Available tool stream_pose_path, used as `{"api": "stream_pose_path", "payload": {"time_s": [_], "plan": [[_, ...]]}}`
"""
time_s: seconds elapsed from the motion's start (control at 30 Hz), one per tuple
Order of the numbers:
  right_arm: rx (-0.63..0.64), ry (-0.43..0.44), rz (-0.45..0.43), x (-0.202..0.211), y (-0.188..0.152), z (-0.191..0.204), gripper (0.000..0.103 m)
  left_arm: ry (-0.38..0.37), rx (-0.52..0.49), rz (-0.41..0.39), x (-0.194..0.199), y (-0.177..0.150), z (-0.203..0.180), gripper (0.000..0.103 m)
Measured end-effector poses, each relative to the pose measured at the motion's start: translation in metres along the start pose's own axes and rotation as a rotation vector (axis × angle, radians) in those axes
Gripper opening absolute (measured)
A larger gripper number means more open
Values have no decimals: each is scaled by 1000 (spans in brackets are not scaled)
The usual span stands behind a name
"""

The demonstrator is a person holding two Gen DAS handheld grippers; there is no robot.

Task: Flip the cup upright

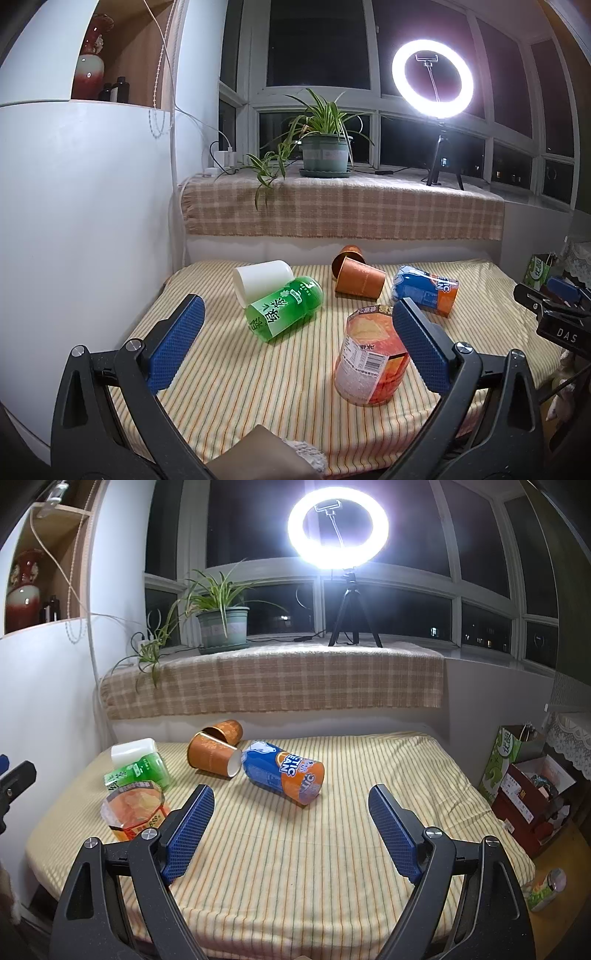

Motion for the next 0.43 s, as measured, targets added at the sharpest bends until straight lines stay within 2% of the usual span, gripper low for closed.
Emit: {"api": "stream_pose_path", "payload": {"time_s": [0.43], "plan": [[-4, 7, 13, -6, -1, -1, 86, 8, 0, 3, -3, 0, 1, 103]]}}
Point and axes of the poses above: each gripper's, at about its wrist camera, not at the fingertips, and x roughly against the way its jaws point, z to its left, y to its top, the point moved 1 cm from there along -x, roughly the way its jaws point, and after that the axes turned 8 degrees about x, right-handed, at the moved point
